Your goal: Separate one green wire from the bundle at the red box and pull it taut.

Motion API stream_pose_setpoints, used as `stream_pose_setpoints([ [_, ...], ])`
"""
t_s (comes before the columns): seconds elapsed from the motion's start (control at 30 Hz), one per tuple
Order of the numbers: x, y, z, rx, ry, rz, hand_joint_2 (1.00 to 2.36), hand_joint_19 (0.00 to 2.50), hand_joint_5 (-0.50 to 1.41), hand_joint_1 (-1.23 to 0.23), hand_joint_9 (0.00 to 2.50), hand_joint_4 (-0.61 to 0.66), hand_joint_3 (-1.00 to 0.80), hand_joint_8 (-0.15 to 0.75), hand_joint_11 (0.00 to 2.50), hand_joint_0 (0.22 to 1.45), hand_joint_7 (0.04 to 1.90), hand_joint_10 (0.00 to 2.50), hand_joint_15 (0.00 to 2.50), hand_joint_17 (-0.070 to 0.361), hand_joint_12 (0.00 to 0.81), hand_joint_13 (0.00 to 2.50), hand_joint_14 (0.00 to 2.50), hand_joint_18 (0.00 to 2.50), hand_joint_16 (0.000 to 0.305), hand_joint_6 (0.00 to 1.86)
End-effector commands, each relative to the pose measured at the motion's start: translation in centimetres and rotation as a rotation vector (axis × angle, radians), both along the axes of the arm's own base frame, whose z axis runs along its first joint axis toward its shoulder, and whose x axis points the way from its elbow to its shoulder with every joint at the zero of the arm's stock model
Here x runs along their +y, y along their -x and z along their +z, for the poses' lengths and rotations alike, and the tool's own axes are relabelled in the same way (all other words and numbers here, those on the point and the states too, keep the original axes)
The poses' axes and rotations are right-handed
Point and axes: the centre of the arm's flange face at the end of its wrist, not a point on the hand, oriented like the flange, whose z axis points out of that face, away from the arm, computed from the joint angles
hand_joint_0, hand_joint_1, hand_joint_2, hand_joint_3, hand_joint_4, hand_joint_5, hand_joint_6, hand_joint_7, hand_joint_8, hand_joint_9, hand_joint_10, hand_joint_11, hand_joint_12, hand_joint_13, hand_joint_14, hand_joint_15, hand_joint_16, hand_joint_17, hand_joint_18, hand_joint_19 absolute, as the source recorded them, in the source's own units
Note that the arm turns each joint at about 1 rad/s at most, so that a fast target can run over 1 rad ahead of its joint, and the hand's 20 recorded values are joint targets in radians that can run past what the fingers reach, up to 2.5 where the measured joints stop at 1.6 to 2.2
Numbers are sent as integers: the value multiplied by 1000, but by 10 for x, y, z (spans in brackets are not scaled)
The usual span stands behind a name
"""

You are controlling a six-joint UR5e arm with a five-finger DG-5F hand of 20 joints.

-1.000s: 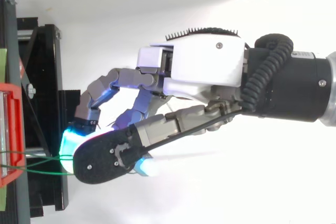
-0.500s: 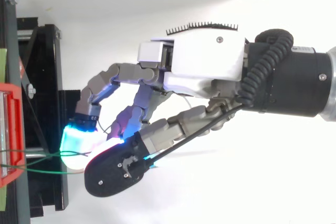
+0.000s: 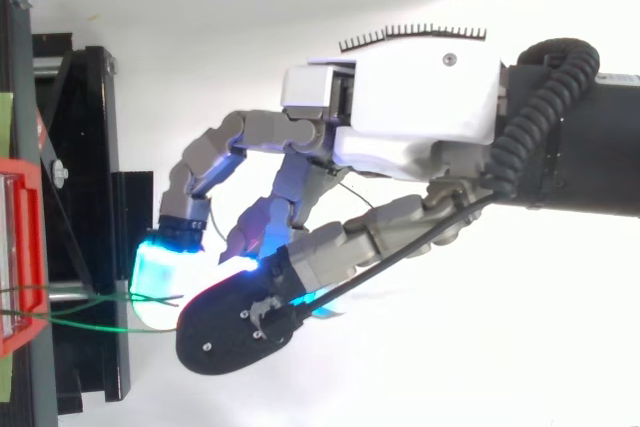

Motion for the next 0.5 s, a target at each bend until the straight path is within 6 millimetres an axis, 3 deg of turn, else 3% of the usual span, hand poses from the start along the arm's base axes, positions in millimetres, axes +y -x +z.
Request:
stream_pose_setpoints([
  [0.0, -1, 3, 2, 14, 7, -1, 1015, 565, -223, -733, 1237, 91, -318, 268, 1376, 638, 654, 340, 672, 108, 333, 894, 23, 737, 48, 902],
  [0.17, -5, 3, 2, 14, 10, -5, 1020, 574, -225, -734, 1220, 74, -219, 267, 1373, 644, 677, 324, 674, 108, 335, 891, 23, 729, 48, 921],
  [0.47, -23, 10, 0, 66, 73, -14, 1017, 568, -216, -774, 1212, 127, -271, 274, 1381, 642, 629, 287, 679, 108, 338, 886, 26, 730, 48, 932],
])
